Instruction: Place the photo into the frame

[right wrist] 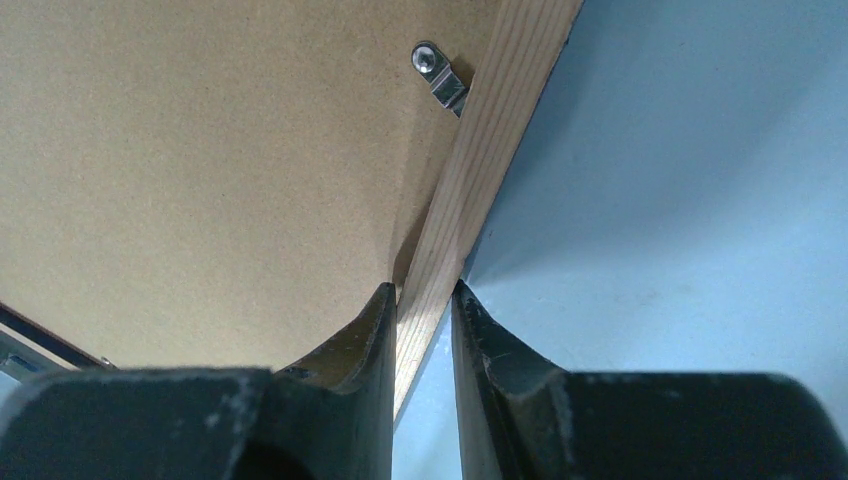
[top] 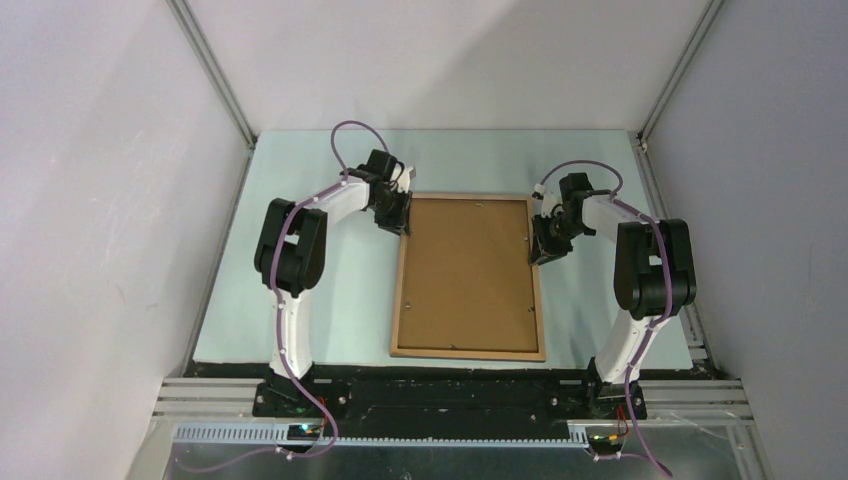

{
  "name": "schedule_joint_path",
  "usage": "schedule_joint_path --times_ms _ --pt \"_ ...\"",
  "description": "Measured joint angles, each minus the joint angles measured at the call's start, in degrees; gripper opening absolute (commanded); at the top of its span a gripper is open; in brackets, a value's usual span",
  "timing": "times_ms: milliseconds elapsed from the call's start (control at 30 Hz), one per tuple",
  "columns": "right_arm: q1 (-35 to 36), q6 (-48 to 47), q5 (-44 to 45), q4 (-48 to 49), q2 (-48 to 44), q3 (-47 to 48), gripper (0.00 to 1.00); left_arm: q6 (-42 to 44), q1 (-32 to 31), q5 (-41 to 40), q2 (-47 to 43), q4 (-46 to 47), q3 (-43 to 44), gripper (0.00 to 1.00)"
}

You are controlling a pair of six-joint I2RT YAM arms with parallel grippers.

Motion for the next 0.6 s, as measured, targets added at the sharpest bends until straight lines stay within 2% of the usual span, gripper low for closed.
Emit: schedule_joint_path --times_ms 467,567,600 --pt "-0.1 0.0 -0.3 0.0 0.1 0.0 0.00 -0.1 0.0 -0.2 0.2 -0.5 0.4 0.08" --pt "-0.2 0.0 -0.5 0.0 0.2 0.0 0.00 -0.1 0.0 -0.2 0.2 -0.5 0.4 0.09" --pt "-0.2 0.0 -0.5 0.0 0.2 0.0 0.00 -0.1 0.0 -0.2 0.2 -0.5 0.4 0.13"
